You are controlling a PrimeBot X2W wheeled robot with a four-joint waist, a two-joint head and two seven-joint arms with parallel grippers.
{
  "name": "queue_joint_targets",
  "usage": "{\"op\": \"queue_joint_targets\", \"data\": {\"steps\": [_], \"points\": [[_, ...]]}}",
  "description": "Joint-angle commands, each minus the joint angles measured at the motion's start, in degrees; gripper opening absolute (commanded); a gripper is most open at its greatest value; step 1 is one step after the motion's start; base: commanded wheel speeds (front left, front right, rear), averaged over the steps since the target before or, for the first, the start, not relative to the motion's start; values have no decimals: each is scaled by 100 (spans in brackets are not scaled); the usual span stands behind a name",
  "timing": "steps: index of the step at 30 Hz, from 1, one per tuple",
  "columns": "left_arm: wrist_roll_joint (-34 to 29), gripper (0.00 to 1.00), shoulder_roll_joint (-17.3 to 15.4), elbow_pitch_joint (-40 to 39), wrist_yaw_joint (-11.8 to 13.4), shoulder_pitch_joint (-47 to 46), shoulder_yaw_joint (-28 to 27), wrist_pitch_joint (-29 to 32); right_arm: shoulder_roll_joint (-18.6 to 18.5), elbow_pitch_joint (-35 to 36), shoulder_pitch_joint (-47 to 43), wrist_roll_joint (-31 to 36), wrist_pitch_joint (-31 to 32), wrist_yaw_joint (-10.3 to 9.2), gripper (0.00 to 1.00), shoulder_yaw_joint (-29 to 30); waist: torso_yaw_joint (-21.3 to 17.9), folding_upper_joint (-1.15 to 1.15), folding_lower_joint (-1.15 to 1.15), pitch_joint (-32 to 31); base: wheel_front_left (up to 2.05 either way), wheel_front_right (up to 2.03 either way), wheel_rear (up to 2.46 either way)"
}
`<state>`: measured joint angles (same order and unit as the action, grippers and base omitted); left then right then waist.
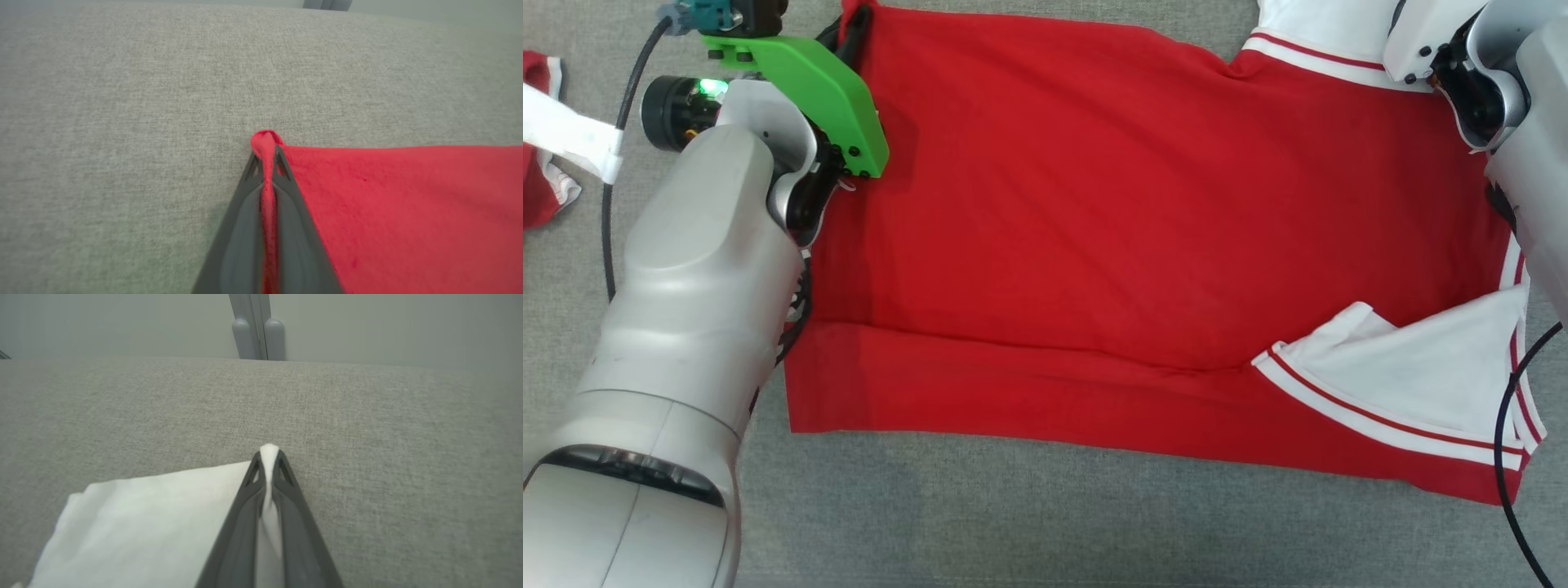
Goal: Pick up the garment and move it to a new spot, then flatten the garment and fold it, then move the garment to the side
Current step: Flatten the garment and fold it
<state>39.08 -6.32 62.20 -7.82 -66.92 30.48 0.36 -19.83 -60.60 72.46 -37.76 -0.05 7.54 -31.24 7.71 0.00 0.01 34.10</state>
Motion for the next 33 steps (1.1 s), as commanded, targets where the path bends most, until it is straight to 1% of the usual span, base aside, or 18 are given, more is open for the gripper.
{"op": "queue_joint_targets", "data": {"steps": [1, 5, 8, 11, 14, 16, 18, 22, 24, 28, 33], "points": [[36, 0, -220, 128, 61, 150, 23, -90, -99, 90, -36, 0, -198, -11, 0, -143, -69, 0, -1, -85, 0, 0, 0], [96, 0, -351, 90, 52, 154, 58, -480, -197, 365, -281, -161, -845, -10, 0, -438, -191, 0, -1, -326, 0, 0, 0], [135, 0, -441, 71, 45, 231, 80, -708, -322, 611, -496, -372, -1233, -11, 0, -543, -281, 0, -1, -553, 0, 0, 0], [166, 0, -565, 24, 45, 386, 136, -899, -440, 1018, -828, -552, -1439, -11, 0, -629, -391, 0, -1, -796, 0, 0, 0], [193, 0, -649, -100, 43, 568, 190, -1081, -607, 1507, -1204, -645, -1512, -11, 0, -578, -493, 0, -1, -986, 0, 0, 0], [232, 0, -715, -224, 42, 731, 215, -1191, -741, 2014, -1495, -591, -1522, -11, 0, -349, -558, 0, -1, -1096, 0, 0, 0], [232, 0, -786, -353, 42, 917, 225, -1287, -802, 2549, -1972, -482, -1512, -10, 0, -52, -602, 0, -1, -1189, 0, 0, 0], [265, 0, -905, -713, 62, 1405, 174, -1442, -843, 3603, -3041, -216, -1515, -10, 0, 571, -673, 0, -1, -1324, 0, 0, 0], [268, 0, -969, -937, 112, 1675, 136, -1487, -778, 3974, -3585, -163, -1515, -10, 0, 781, -692, 0, -1, -1365, 0, 0, 0], [263, 0, -1102, -1470, 259, 2277, 67, -1529, -648, 4474, -4491, -99, -1512, -10, 0, 969, -707, 0, -1, -1422, 0, 0, 0], [349, 0, -1263, -2222, 563, 3061, -70, -1551, -407, 4722, -5289, -135, -1513, -10, 0, 1188, -718, 0, -1, -1493, 0, 0, 0]]}}
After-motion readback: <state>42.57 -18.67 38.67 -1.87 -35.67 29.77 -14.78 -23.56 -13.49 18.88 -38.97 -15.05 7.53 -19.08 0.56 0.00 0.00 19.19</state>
